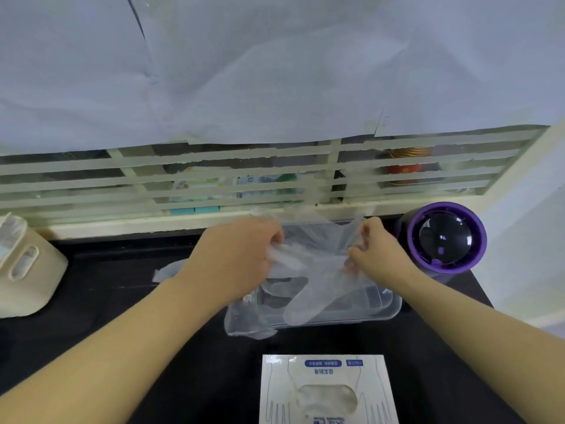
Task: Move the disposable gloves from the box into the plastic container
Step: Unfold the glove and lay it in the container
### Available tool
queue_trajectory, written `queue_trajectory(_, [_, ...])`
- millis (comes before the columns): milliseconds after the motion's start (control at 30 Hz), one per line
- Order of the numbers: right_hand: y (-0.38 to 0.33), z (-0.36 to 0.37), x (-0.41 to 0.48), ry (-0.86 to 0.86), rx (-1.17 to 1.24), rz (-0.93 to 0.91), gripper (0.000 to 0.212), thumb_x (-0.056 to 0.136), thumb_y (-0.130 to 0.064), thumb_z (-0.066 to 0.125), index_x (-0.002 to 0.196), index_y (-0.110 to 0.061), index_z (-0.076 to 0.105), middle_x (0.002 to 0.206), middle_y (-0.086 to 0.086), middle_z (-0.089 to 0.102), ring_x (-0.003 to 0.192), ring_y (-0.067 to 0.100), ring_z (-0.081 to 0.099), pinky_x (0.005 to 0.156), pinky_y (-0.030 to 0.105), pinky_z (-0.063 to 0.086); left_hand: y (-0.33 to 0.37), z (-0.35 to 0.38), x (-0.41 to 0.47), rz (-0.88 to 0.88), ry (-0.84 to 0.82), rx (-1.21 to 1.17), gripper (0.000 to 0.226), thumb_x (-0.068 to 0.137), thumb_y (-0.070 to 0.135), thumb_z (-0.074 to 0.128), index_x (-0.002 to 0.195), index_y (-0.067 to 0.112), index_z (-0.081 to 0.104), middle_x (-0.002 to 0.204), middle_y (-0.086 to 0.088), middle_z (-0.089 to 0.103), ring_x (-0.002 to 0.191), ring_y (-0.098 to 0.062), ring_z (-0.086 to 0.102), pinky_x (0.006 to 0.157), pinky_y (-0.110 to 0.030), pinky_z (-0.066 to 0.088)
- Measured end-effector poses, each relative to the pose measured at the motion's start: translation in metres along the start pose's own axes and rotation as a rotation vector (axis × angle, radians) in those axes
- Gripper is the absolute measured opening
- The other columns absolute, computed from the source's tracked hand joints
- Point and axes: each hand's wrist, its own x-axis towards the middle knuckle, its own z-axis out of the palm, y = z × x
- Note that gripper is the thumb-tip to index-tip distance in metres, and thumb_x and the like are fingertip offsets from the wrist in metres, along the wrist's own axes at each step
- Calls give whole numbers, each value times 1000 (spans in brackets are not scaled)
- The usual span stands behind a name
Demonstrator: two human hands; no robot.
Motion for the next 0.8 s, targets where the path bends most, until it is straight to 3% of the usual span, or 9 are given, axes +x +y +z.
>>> queue_trajectory(100, [1, 9, -1, -14, -44, -27, 16, 95, -5, 50, 98, -13, 37, 88, 9, 61, 69, 24, 61, 57, 22, 49, 10, 3, 15, 75, 3, 2, 33, 94, 15, 47, 121, 32, 53, 116, 14, 55, 97, -11, 58, 85, -30, 50])
queue_trajectory(167, [3, 13, 1, -6, -150, -71, 17, 93, -3, 47, 101, -12, 36, 90, 14, 58, 77, 33, 60, 66, 32, 51, 15, 20, 27, 146, -136, 90, 36, 95, 14, 45, 127, 30, 52, 124, 10, 53, 100, -15, 58, 81, -31, 50])
queue_trajectory(233, [4, 15, 2, -2, -255, -111, 20, 92, -3, 45, 109, -10, 39, 87, 11, 54, 76, 29, 56, 65, 36, 48, 17, 41, 36, 216, -341, 170, 42, 95, 10, 43, 132, 27, 53, 128, 1, 51, 100, -21, 58, 80, -36, 51])
queue_trajectory(333, [5, 13, 3, -34, -440, -149, 26, 92, -4, 44, 118, -7, 39, 87, 6, 50, 65, 19, 48, 48, 23, 33, 16, 68, 46, 234, -566, 168, 45, 97, 10, 43, 138, 27, 51, 136, -5, 50, 111, -25, 57, 89, -38, 49])
queue_trajectory(400, [2, 7, 1, -42, -595, -190, 37, 93, -7, 48, 128, -7, 35, 102, 6, 52, 65, 13, 45, 46, 18, 28, 15, 77, 50, 210, -631, 121, 47, 97, 11, 44, 141, 27, 48, 140, -3, 50, 118, -23, 54, 94, -35, 47])
queue_trajectory(500, [-6, -3, -4, 85, -741, -274, 52, 94, -21, 52, 140, -16, 29, 141, 6, 39, 107, 19, 51, 75, 24, 48, 14, 86, 55, 174, -690, 57, 47, 95, 8, 46, 139, 24, 49, 134, -3, 55, 114, -24, 55, 90, -31, 46])
queue_trajectory(567, [-13, -5, -4, 174, -807, -375, 49, 94, -26, 52, 140, -20, 35, 146, 4, 35, 126, 24, 41, 97, 35, 41, 16, 90, 60, 144, -732, 32, 38, 94, 6, 49, 130, 16, 57, 116, -7, 62, 103, -27, 59, 79, -30, 45])
queue_trajectory(667, [-17, 8, 6, -1, -771, -398, 36, 93, -16, 51, 129, -21, 51, 131, 1, 49, 116, 22, 49, 94, 34, 45, 17, 94, 66, 125, -742, 58, 26, 93, 11, 53, 117, 14, 62, 92, -3, 61, 89, -25, 58, 78, -34, 48])
queue_trajectory(800, [-1, 33, 25, -384, -841, -224, 38, 92, -5, 51, 129, -14, 51, 123, 10, 57, 104, 27, 59, 86, 37, 52, 16, 100, 74, 123, -727, 131, 49, 96, 15, 54, 143, 24, 44, 136, -4, 54, 118, -25, 54, 94, -36, 48])
